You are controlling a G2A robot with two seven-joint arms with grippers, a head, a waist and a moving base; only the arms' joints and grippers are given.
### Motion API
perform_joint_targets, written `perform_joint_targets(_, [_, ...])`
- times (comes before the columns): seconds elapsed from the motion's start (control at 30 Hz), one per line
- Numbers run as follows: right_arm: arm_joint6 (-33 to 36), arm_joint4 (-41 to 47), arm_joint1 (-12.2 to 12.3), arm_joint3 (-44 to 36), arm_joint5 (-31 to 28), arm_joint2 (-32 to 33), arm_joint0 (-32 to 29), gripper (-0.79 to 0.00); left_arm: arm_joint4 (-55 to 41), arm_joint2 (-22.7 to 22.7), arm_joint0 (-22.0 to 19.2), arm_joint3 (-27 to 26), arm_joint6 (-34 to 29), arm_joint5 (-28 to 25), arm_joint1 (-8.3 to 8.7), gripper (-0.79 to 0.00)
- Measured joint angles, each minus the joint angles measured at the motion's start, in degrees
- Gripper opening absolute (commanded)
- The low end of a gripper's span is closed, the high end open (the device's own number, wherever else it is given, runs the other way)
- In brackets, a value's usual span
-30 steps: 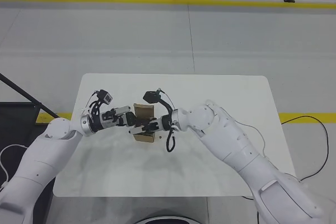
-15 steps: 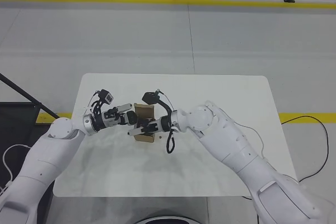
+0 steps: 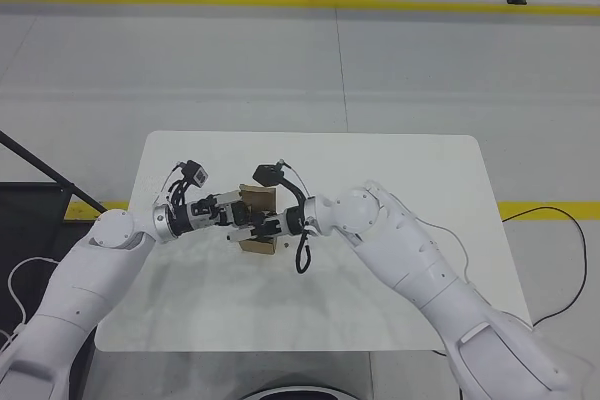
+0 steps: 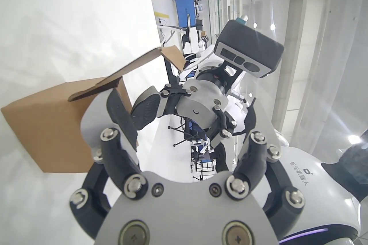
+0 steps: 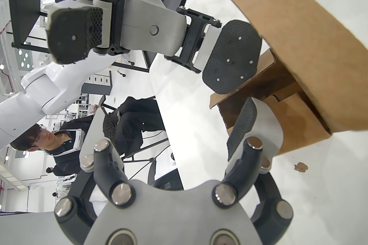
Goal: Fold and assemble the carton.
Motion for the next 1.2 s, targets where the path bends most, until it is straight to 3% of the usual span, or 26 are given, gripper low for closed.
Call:
perform_joint_targets(0.57, [0.8, -0.2, -0.6, 1.0, -0.9, 1.0, -0.2, 0.0, 4.4, -1.8, 2.8, -5.2, 6.8, 5.6, -0.17, 0.0])
perform_joint_targets(1.2, [-0.2, 0.4, -0.6, 0.9, 0.0, 3.5, -1.8, 0.0, 7.1, -3.1, 3.3, -5.9, 9.4, 11.3, -1.07, 0.0])
